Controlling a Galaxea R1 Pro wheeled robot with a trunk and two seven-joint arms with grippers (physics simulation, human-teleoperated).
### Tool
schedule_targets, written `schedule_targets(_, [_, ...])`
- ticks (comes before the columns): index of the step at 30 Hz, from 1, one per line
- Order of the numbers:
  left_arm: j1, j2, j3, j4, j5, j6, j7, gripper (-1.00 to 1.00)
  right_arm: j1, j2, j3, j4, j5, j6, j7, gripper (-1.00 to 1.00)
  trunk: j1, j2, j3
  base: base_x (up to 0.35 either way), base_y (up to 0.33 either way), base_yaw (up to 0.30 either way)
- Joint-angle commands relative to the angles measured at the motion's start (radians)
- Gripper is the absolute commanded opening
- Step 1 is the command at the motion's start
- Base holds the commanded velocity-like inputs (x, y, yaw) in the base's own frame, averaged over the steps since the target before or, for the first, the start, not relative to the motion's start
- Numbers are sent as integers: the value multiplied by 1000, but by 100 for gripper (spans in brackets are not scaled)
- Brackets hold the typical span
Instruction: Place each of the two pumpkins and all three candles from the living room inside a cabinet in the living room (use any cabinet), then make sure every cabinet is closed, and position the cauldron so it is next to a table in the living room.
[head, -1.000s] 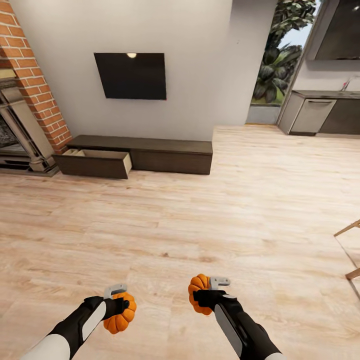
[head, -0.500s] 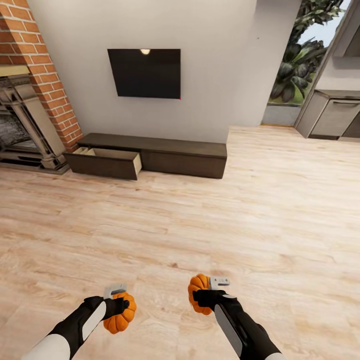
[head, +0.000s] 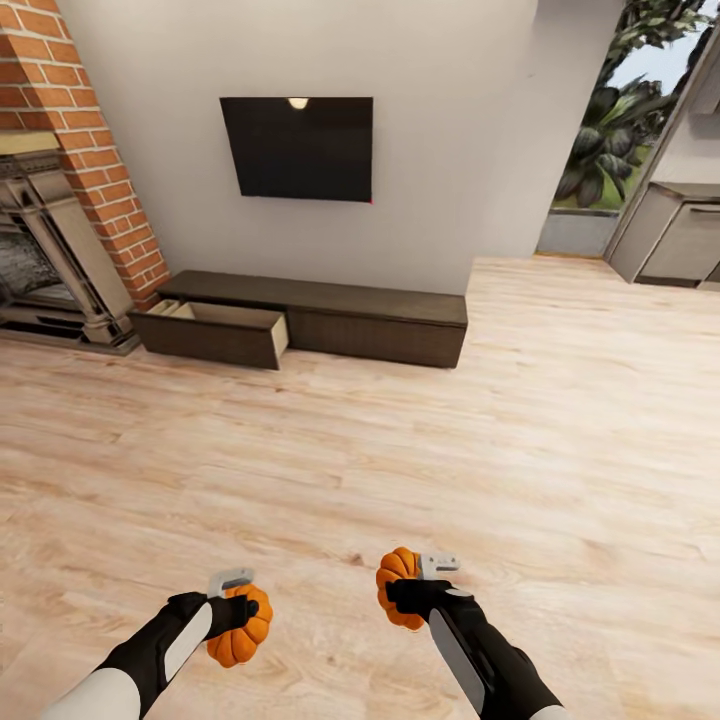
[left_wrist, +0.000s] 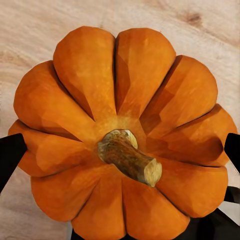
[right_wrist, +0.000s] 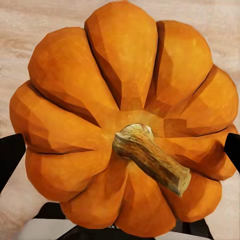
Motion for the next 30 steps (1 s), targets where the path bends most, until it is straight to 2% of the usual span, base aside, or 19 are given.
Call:
schedule_targets(1, [-1, 1, -8, -3, 10, 4, 10, -100, -1, -1, 3, -2, -11, 3, -8, -100, 1, -2, -2, 332, 2, 228])
schedule_targets(17, [-1, 0, -8, -3, 10, 1, 10, -100, -1, -1, 3, -2, -11, 3, -8, -100, 1, -2, -2, 334, 0, 281])
schedule_targets(30, [-1, 0, -8, -2, 10, 0, 10, -100, -1, -1, 3, -2, -11, 3, -8, -100, 1, -2, -2, 335, 0, 64])
